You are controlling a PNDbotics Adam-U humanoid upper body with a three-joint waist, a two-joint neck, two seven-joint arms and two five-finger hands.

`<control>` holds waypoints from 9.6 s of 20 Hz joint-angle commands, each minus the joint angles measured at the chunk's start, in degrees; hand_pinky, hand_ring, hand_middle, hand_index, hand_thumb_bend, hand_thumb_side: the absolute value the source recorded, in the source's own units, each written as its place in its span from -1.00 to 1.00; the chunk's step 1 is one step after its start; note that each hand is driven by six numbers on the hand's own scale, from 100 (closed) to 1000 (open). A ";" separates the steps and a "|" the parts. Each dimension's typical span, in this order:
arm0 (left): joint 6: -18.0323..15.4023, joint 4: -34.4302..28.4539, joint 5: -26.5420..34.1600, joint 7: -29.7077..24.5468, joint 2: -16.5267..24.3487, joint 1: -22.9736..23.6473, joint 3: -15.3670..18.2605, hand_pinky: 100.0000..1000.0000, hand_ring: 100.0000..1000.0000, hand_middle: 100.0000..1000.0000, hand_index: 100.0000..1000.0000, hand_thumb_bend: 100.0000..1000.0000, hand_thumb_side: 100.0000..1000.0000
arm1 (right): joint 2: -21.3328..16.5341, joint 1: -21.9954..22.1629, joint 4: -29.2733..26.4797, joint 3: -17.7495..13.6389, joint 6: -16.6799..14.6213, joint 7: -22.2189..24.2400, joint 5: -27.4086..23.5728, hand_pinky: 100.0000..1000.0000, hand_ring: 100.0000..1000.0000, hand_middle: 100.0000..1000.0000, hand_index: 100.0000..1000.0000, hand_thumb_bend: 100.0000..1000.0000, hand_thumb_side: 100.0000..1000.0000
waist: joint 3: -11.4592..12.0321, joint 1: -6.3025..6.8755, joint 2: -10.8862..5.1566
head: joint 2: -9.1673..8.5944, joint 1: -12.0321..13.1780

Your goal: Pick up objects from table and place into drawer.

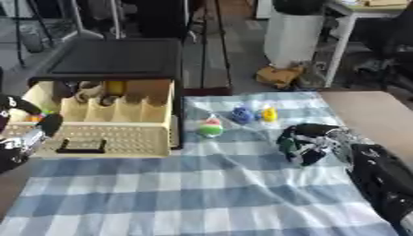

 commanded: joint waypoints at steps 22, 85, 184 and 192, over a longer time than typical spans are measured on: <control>-0.10 -1.06 -0.35 0.04 0.81 -0.40 0.50 -0.69 -1.00 -0.98 0.31 -0.15 1.00 | -1.92 -0.74 -2.77 0.12 -1.62 -1.21 -1.80 0.38 0.52 0.65 0.78 -1.00 -0.54 | -0.19 0.18 -0.71 | -0.46 -0.06; -0.02 -1.06 -0.70 -0.01 1.39 0.79 0.70 -0.68 -1.00 -0.99 0.31 -0.16 1.00 | -5.10 3.10 -2.56 2.14 -3.24 -3.10 0.18 -0.42 -0.29 0.04 0.54 -1.00 -0.81 | -0.75 -0.34 -1.36 | -0.24 0.44; 0.25 -1.06 -1.16 0.11 2.14 1.69 1.07 -0.67 -1.00 -0.99 0.31 -0.15 1.00 | -6.69 -1.09 -14.82 4.99 -5.46 -3.40 -8.49 -0.69 -0.52 -0.18 0.26 -1.00 -0.98 | -0.92 -1.39 -2.33 | -0.73 0.89; 0.17 -1.06 -1.05 0.15 1.98 1.53 1.00 -0.67 -1.00 -0.99 0.31 -0.14 1.00 | -3.98 -6.82 -15.69 4.49 -5.94 -3.76 -8.03 -0.70 -0.55 -0.19 0.25 -1.00 -1.00 | -0.63 -1.42 -2.58 | -0.93 0.74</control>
